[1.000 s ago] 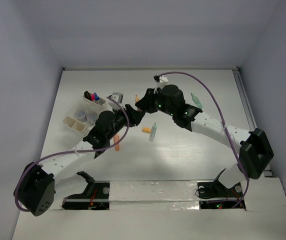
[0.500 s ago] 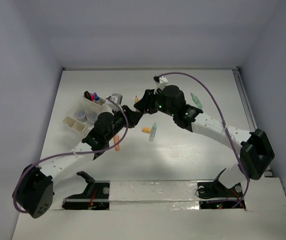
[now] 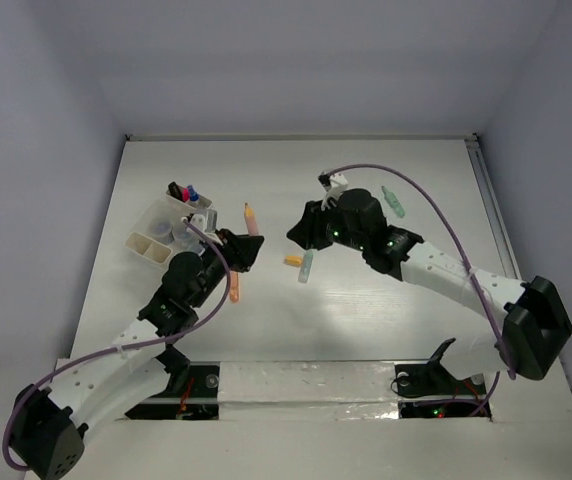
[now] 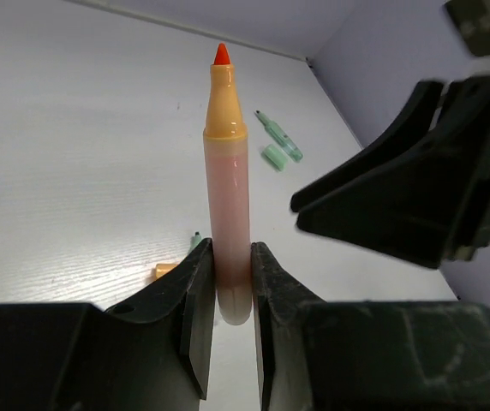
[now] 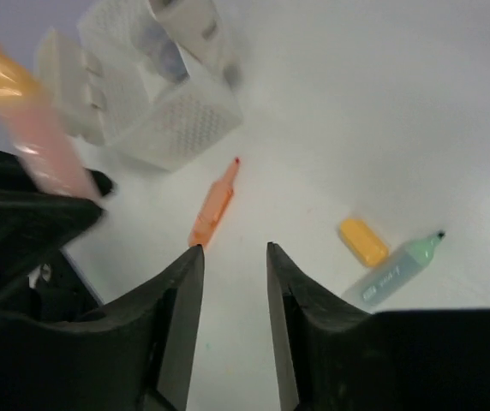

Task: Sort the stationery into containers
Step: Close the pen cap on the pen.

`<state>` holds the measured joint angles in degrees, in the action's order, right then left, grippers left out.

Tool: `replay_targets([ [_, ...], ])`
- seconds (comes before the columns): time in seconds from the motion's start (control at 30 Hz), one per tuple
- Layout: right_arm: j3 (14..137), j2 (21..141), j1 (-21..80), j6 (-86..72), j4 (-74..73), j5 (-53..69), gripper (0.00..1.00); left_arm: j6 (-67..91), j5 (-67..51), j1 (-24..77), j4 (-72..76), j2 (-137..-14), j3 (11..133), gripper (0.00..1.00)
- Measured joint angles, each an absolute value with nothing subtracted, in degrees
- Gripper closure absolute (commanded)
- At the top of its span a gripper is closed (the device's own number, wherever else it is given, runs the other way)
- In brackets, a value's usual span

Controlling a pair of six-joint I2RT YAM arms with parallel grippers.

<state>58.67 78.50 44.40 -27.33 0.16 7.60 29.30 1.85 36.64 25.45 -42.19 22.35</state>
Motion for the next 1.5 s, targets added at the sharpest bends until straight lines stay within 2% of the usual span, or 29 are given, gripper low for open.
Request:
replay_targets([
  [0.07,56.71,80.18,44.4,-27.55,-0.71,8.08,0.4,28.42,2.26,36.64,26.48,-40.14,20.73,1.0],
  [0.2,54.61,85.14,44.4,-28.4,-2.85,9.19,0.31,26.85,3.27,36.64,26.89,-38.39,17.96,1.0],
  [0.7,58.83,102.35,45.8,-31.03,-2.96,10.76,0.3,24.88,4.21,36.64,27.16,-36.58,16.4,1.0],
  [1.5,70.02,110.5,45.84,-29.23,-7.62,-2.26,0.3,24.91,3.27,36.64,27.2,-36.58,16.38,1.0],
])
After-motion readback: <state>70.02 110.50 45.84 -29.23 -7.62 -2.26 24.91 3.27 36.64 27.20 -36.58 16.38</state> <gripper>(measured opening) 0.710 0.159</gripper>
